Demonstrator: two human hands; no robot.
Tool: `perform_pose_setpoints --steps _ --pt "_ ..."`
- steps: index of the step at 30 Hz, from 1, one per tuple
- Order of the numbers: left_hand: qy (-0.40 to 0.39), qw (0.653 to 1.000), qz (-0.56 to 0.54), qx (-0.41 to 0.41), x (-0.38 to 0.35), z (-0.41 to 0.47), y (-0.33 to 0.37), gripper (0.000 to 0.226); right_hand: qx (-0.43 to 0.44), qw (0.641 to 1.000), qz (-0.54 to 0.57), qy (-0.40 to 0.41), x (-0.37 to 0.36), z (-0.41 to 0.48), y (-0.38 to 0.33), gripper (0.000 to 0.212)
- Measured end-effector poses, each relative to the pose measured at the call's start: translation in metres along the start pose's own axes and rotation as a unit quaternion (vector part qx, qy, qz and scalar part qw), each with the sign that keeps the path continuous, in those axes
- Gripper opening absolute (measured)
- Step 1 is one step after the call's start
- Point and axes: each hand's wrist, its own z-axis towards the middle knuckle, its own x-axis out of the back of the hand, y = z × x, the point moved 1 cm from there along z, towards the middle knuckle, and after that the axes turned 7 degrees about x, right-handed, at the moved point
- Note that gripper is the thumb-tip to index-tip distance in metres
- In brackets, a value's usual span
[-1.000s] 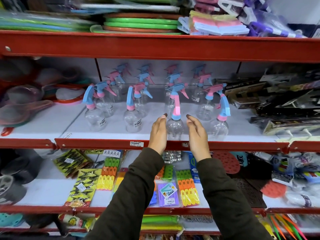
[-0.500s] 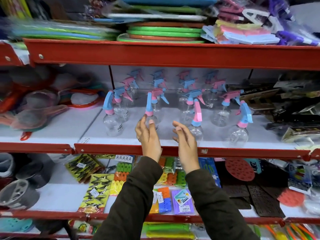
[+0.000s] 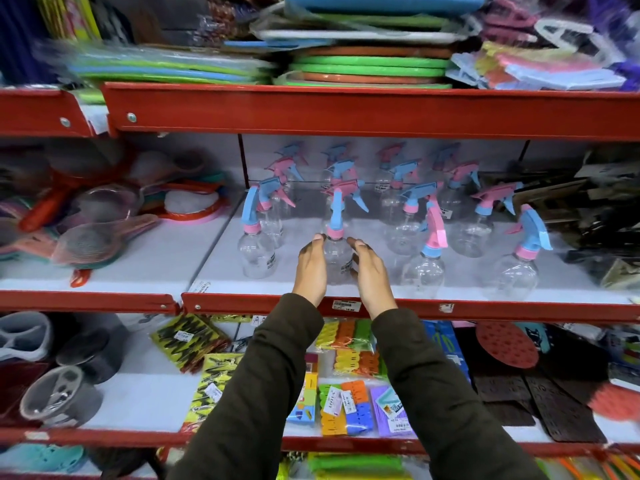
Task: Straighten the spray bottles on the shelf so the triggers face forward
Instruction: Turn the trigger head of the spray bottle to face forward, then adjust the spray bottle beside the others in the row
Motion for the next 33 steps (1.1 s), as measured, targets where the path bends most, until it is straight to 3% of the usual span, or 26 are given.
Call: perform_pose_setpoints --steps 3,10,14,17,20,23,29,33 --pt "-0.010 1.000 0.018 0.004 0.007 -0.019 0.003 0.083 0.022 1.000 -0.016 0.004 0.006 -0.010 0.005 0.027" --pt "-0.023 1.000 -0.006 -0.018 0.008 -0.058 0.011 0.034 0.056 0.998 -0.035 -0.003 0.014 -0.033 0.005 0.031" --pt "-0.014 0.999 0.026 -0.032 0.008 -0.066 0.012 0.036 0.064 0.997 -0.047 0.007 0.010 -0.040 0.005 0.033" --pt "0.012 0.996 0.062 -0.061 0.011 -0.069 0.010 0.047 0.120 0.988 -0.073 0.069 0.009 -0.053 0.002 0.031" --pt "0.029 0.994 0.032 -0.105 0.024 -0.074 0.008 0.050 0.188 0.971 -0.082 0.121 0.001 -0.067 -0.003 0.031" --pt "0.051 0.990 -0.007 -0.130 0.044 -0.074 0.007 0.055 0.227 0.964 -0.075 0.114 -0.018 -0.077 -0.005 0.030" --pt "0.141 0.976 -0.035 -0.164 0.094 -0.063 0.014 0.044 0.176 0.981 -0.072 0.038 -0.073 -0.067 -0.001 0.037" --pt "0.167 0.979 0.000 -0.117 0.123 -0.040 0.025 0.051 0.097 0.988 -0.121 -0.024 -0.112 -0.044 0.000 0.045"
